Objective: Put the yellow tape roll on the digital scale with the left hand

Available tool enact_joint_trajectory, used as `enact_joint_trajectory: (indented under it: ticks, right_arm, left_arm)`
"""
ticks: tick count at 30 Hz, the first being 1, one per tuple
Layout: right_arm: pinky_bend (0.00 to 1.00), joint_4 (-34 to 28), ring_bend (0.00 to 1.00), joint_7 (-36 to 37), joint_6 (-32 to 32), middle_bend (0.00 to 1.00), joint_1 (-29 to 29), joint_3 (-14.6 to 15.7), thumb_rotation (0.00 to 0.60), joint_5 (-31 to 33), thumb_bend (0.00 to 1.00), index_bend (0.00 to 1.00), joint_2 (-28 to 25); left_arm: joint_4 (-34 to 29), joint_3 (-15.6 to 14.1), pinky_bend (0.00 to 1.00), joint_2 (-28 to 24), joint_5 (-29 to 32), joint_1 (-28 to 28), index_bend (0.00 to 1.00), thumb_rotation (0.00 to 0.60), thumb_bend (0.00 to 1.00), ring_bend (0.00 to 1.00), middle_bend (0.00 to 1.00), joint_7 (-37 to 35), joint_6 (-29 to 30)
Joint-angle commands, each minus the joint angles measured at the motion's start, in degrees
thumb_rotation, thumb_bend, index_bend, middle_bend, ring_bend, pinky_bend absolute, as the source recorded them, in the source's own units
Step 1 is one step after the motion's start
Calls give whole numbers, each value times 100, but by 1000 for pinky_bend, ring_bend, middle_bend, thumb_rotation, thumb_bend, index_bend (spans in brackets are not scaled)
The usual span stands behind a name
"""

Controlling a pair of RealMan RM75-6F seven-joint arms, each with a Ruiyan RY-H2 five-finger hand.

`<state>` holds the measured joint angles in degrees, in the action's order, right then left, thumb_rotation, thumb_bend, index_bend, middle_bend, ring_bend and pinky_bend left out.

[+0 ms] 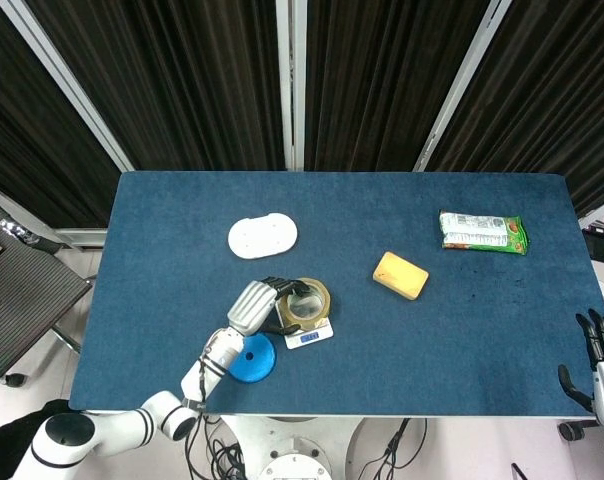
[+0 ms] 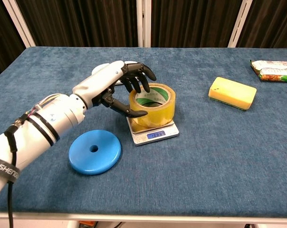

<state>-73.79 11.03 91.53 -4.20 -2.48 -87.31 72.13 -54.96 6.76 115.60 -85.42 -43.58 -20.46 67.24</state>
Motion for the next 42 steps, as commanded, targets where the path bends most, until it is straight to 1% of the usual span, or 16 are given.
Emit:
enact_joint_trajectory:
  ticks: [1,5,9,11,13,16,19,21,24,27,30,32,34,37,40,42]
  right_arm:
    - [0,-21,0,-28,-22,0,13,1,600,0,313,0,-1]
    - [0,-91,0,-109,-23,0,23,19,600,-33,315,0,-19]
    - [0,-143,0,-160,-4,0,17,21,600,-37,315,0,-43]
    - [0,-158,0,-168,-22,0,15,17,600,-14,315,0,-58]
    - [0,-162,0,-172,-34,0,15,18,600,-2,315,0,-65]
    - [0,-163,0,-169,-40,0,17,19,600,1,316,0,-67]
    - [0,-169,0,-167,-36,0,17,18,600,-1,316,0,-72]
    - [0,-170,0,-161,-29,0,15,15,600,1,316,0,-73]
    - [0,-169,0,-130,-3,0,6,3,600,6,316,0,-80]
    - [0,-148,0,-89,45,0,-12,-5,600,2,315,0,-79]
    - [0,-110,0,-31,133,0,-41,-3,600,-37,316,0,-62]
    - [0,-64,0,14,217,0,-66,4,600,-82,315,0,-31]
    - [0,-15,0,32,277,0,-88,21,600,-125,313,0,-3]
    - [0,14,0,-14,303,0,-107,67,600,-182,311,0,16]
    - [0,-50,0,-118,303,0,-117,119,600,-240,306,0,-3]
    - [0,-94,0,-162,353,0,-131,124,600,-271,303,0,-2]
  left_arm:
    - [9,-45,491,-59,-120,20,311,600,210,395,384,8,107]
    - [55,-118,497,-76,-276,69,315,600,207,372,364,72,285]
    - [25,-150,479,-125,-302,99,294,600,189,320,321,20,266]
    - [-1,-169,425,-166,-313,110,280,600,179,269,298,-6,239]
    - [-48,-184,323,-207,-325,121,253,600,166,175,237,-59,218]
    - [-121,-183,168,-269,-347,120,162,600,143,27,96,-75,205]
    - [-301,-182,90,-362,-372,143,107,600,118,0,48,-40,242]
    - [-496,-203,67,-475,-426,174,91,600,103,0,37,40,314]
    - [-938,-253,45,-799,-486,264,75,600,83,0,25,262,419]
    - [-1472,-244,34,-1277,-425,457,70,600,68,0,26,645,587]
    - [-2272,-347,39,-2087,-141,812,89,600,67,0,38,1242,625]
    - [-2779,-522,44,-2721,-27,1156,105,600,68,0,40,1751,836]
    - [-2965,-755,44,-3202,-39,1556,107,600,69,0,40,2179,1217]
    - [-3078,-1104,30,-3724,-75,2061,108,600,69,0,40,2351,1600]
    - [-3071,-1338,20,-4082,-149,2479,107,600,69,0,40,2479,1964]
    - [-3055,-1411,20,-4207,-156,2710,106,600,69,0,40,2612,2181]
